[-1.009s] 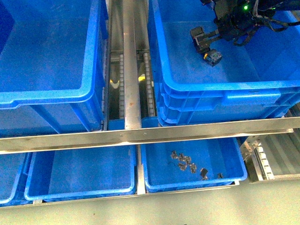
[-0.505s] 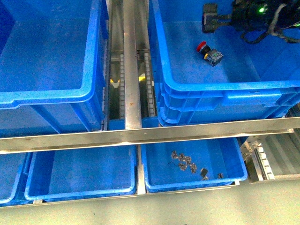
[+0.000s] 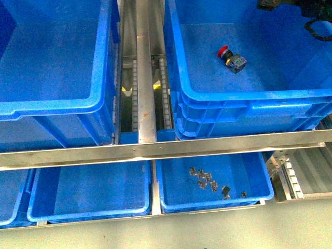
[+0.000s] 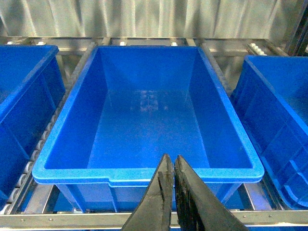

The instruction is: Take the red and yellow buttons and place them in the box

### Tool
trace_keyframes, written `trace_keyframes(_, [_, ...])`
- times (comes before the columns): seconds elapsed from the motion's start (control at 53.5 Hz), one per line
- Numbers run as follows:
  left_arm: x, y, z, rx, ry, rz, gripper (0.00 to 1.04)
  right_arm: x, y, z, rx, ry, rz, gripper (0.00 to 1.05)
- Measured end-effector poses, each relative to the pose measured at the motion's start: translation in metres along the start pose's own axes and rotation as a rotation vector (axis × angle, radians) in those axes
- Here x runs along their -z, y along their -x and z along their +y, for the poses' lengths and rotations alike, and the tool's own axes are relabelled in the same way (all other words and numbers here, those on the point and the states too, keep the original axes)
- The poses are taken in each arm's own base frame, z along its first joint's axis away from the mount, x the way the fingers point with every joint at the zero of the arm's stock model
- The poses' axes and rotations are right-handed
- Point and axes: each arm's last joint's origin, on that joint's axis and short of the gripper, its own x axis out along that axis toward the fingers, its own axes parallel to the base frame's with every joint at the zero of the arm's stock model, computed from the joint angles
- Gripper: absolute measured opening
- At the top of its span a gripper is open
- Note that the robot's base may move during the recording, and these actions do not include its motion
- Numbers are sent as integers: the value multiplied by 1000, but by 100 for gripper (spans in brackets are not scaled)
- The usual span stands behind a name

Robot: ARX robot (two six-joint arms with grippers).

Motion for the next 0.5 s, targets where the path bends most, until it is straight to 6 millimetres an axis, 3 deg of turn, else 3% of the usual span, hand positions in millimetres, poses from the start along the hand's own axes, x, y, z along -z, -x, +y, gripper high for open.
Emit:
trace_keyframes(0.093, [0, 0, 0, 0, 0, 0, 3, 4, 25, -6, -6, 47, -113, 76])
trace_keyframes(0.168, [0, 0, 0, 0, 0, 0, 3, 1, 66, -16, -3, 78, -171, 56])
trace_keyframes(0.355, [0, 0, 0, 0, 0, 0, 3, 13, 132, -30, 3, 97, -156, 16])
trace_keyframes(0.43, [0, 0, 0, 0, 0, 0, 3, 16, 149, -33, 2, 98, -149, 4])
trace_keyframes(0.505, [0, 0, 0, 0, 0, 0, 3, 18, 166, -35, 2, 101, -149, 4])
